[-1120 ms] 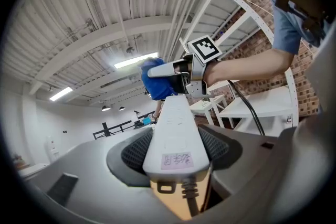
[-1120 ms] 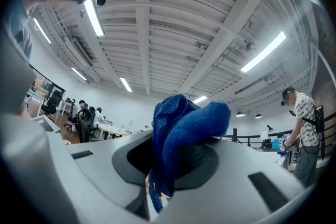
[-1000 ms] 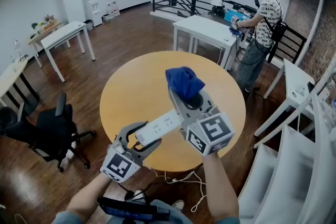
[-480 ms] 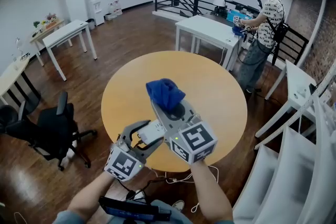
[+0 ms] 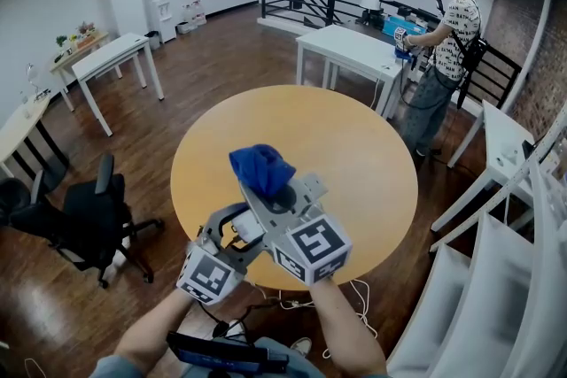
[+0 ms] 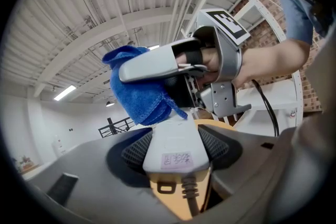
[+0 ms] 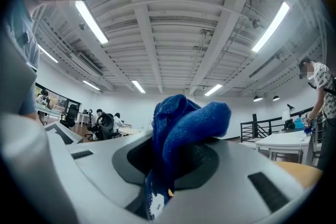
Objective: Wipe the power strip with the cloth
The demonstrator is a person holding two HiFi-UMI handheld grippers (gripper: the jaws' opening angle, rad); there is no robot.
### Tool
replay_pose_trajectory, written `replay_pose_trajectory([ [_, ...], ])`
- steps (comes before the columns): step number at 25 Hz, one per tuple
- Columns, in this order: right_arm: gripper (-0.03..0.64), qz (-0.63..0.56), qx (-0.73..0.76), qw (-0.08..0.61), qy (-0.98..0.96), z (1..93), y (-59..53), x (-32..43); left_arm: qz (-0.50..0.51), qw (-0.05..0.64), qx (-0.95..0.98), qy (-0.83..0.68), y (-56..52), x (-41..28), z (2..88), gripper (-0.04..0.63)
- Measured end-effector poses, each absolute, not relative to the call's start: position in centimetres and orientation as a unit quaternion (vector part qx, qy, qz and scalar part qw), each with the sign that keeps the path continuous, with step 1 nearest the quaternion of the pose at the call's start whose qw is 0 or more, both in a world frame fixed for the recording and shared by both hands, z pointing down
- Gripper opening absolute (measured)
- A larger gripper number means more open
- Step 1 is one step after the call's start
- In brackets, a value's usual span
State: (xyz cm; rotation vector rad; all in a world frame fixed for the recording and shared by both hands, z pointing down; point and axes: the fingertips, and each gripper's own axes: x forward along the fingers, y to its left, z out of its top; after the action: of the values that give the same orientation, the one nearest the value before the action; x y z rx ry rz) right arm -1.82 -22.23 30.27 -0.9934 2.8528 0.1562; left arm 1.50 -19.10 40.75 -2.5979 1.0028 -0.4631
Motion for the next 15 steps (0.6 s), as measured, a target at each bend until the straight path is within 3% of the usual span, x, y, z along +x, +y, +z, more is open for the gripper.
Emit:
replay_pose_trajectory([
  [15, 0.060, 0.059, -0.331, 0.087, 0.938, 29.2, -21.7, -1.0, -0.145, 0.135, -0.911, 0.361, -19.6, 0.8, 41.0, 0.282],
])
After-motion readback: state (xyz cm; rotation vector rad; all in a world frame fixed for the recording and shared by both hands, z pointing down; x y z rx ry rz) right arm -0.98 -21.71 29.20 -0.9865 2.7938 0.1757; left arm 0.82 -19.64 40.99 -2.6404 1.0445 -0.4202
